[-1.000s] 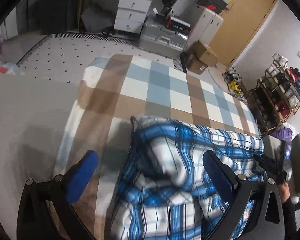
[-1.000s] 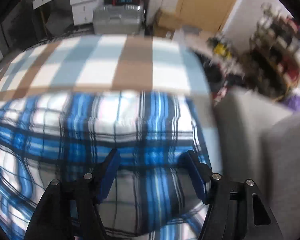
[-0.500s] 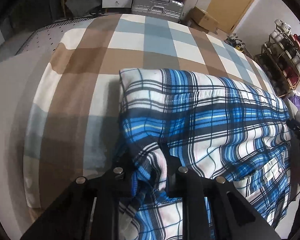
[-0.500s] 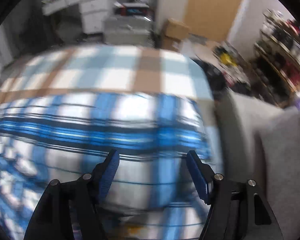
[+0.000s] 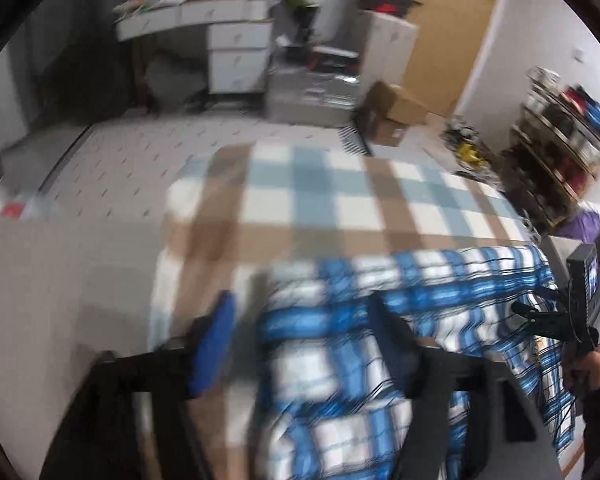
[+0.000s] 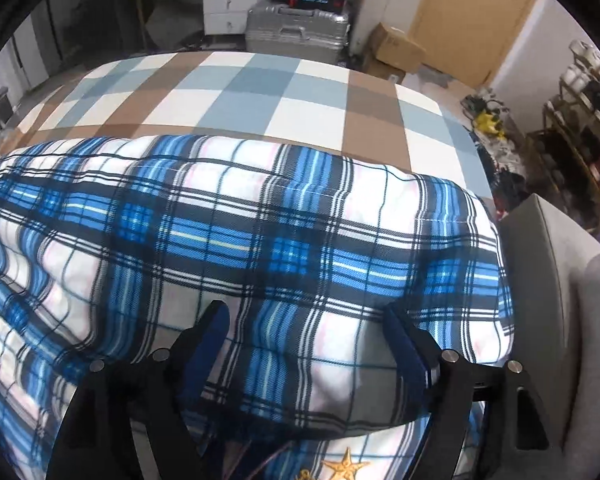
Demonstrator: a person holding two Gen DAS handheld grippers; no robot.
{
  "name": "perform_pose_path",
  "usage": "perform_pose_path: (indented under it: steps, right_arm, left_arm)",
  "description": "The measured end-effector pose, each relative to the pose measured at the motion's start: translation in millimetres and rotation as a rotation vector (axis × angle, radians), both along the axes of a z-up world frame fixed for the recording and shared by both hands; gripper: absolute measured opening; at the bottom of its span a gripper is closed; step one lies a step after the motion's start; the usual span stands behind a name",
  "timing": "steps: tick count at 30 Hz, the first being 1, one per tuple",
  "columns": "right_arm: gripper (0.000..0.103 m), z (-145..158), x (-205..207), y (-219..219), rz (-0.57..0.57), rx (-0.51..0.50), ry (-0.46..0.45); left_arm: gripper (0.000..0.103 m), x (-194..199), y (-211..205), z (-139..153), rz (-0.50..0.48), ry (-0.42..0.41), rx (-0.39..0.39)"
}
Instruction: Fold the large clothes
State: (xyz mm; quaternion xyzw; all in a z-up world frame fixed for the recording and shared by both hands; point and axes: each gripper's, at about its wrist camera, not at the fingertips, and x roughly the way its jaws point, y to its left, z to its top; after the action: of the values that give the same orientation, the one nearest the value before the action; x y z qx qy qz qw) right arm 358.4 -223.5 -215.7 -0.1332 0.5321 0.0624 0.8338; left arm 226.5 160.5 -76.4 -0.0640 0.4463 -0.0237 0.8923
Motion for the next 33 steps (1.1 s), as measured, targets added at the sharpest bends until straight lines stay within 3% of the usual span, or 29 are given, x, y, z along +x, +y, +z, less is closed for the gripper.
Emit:
perform_pose_path:
  steps: [4, 6, 9, 13, 15, 18, 28, 30, 33]
  right_arm:
    - [0.079, 23.6, 16.8, -16.6, -0.053, 0.001, -0.080]
    - [0.079, 16.9, 30.1, -28.5, -0.089, -0.022, -0.056]
    - [0.079, -6.4, 38.8, -47.1, -0.128, -0.095, 0.006]
    - [0.084, -13.9, 38.2, -77.6, -0.135, 0.067, 0.059]
    - [0.085, -15.6, 39.1, -84.3, -0.142, 0.107, 0.070]
    - [0.090, -16.8, 40.5, -83.8, -0.144, 0.117, 0.060]
    - [0.089, -19.8, 68.1, -67.5, -0.187, 0.126, 0.035]
    - [0.090, -20.3, 73.0, -64.7, -0.195, 0.134, 0.031]
    - [0.090, -18.6, 73.1, -62.0, -0.198, 0.121, 0.011]
  left_arm:
    - [0.072, 44.3, -44.9, -42.4, -0.143, 0.116, 0.083]
    - [0.070, 56.4, -60.7, -80.9, -0.203, 0.224, 0.097]
    - [0.073, 56.6, -64.9, -109.0, -0.202, 0.259, 0.106]
    - [0.074, 56.4, -59.1, -103.0, -0.193, 0.278, 0.081]
    - [0.081, 58.9, -61.2, -107.1, -0.199, 0.270, 0.110]
    - [0.089, 64.0, -60.6, -107.4, -0.188, 0.270, 0.144]
    - [0.092, 125.6, -53.2, -109.2, -0.206, 0.326, 0.198]
    - [0.102, 143.1, -47.8, -111.2, -0.186, 0.321, 0.235]
    - [0.102, 143.5, -43.6, -111.9, -0.160, 0.312, 0.231]
